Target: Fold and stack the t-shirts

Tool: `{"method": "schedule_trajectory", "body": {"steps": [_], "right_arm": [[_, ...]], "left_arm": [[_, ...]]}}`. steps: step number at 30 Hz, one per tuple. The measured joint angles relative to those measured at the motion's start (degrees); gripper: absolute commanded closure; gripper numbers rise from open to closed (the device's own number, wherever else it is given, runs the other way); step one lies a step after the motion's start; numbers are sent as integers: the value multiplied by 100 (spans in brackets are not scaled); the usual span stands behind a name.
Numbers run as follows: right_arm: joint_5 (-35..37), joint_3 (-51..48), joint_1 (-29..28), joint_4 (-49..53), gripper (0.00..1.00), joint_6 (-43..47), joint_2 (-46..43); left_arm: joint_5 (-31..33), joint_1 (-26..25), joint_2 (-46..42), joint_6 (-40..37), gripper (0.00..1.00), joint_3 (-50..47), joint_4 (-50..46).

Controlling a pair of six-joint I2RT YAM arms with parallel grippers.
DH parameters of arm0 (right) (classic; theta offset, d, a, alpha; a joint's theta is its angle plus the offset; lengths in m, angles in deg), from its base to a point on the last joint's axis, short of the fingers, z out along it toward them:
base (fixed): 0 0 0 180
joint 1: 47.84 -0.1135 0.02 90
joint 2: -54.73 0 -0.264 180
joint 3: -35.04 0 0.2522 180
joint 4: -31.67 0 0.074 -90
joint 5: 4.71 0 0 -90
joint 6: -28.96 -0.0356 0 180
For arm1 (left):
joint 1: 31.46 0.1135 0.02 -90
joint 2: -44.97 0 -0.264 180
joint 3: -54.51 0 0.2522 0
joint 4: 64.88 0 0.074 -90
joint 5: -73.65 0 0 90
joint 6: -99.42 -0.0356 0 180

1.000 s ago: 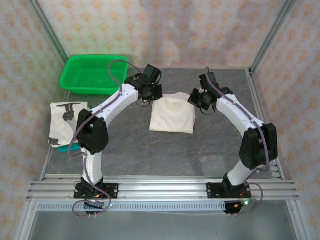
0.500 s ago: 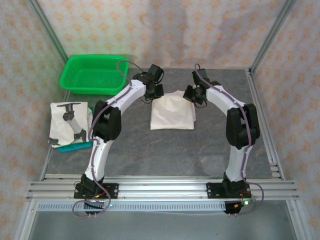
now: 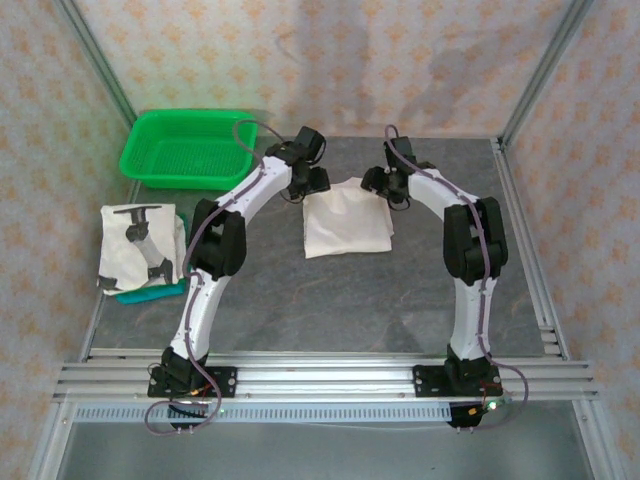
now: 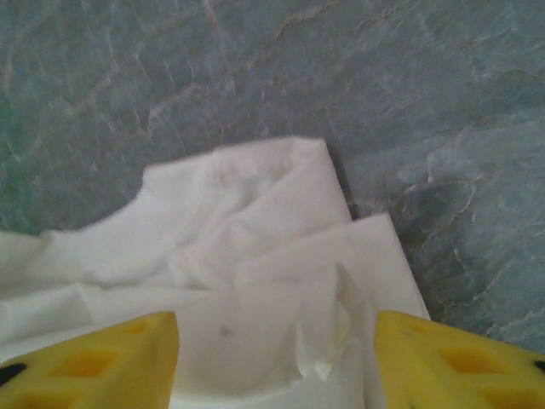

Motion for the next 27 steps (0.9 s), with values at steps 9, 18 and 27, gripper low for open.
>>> {"method": "schedule_trajectory", "body": {"steps": [9, 18, 27], "right_arm": [[-2, -699, 20, -474, 38, 81, -1095], [-422, -839, -291, -715, 57, -94, -813], [-813, -146, -855, -743, 63, -315, 278]], "left_arm": [[149, 26, -911, 13, 17, -1060, 254], [-94, 24, -1102, 249, 46, -1834, 809], [-267, 20, -785, 479, 70, -1963, 968]]}}
